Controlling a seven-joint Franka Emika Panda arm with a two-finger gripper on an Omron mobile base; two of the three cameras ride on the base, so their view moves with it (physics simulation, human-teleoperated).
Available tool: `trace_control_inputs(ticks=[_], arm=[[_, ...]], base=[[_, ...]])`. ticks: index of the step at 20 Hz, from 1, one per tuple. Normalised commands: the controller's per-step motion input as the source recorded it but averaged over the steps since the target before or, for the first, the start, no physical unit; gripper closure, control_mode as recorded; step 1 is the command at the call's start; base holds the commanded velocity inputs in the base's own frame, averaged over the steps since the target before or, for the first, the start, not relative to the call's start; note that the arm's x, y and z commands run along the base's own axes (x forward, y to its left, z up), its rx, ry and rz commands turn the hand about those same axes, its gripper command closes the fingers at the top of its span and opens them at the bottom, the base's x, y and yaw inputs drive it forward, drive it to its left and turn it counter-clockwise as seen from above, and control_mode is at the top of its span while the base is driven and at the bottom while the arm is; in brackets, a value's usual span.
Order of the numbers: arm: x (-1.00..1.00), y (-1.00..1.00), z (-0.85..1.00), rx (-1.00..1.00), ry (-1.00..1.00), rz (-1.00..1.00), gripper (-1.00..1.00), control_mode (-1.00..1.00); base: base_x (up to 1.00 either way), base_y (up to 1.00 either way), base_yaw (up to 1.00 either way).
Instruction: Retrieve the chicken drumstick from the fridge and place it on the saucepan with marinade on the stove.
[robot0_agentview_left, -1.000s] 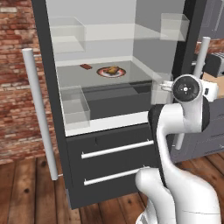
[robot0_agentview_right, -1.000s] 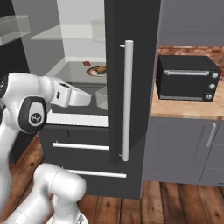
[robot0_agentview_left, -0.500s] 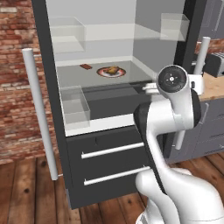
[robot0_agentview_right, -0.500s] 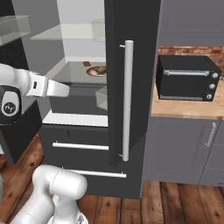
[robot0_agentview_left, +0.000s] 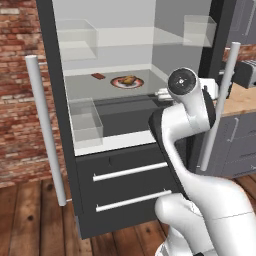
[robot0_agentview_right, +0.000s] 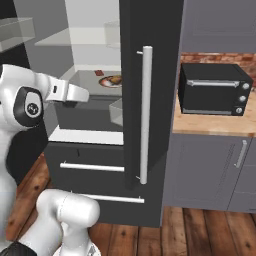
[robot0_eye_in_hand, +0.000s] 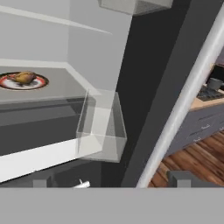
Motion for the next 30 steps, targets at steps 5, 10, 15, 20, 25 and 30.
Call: trace_control_inputs(ticks=[5, 10, 15, 20, 25, 30], arm=[[0.82, 0.0, -0.14, 0.0, 0.0, 0.0, -1.0, -1.0], [0.82, -0.05, -0.1, 0.0, 0.0, 0.0, -1.0, -1.0], [0.54, -0.33, 0.0, -0.03, -0.01, -0.09, -1.0, -1.0], [0.37, -0.35, 0.0, -0.05, -0.03, -0.11, -1.0, -1.0], [0.23, -0.43, -0.01, -0.08, -0.02, -0.14, -1.0, -1.0], [0.09, -0.59, 0.0, -0.05, 0.0, -0.15, -1.0, -1.0]], base=[[0.0, 0.0, 0.0], [0.0, 0.0, 0.0], [0.0, 0.0, 0.0], [0.0, 0.0, 0.0], [0.0, 0.0, 0.0], [0.0, 0.0, 0.0]])
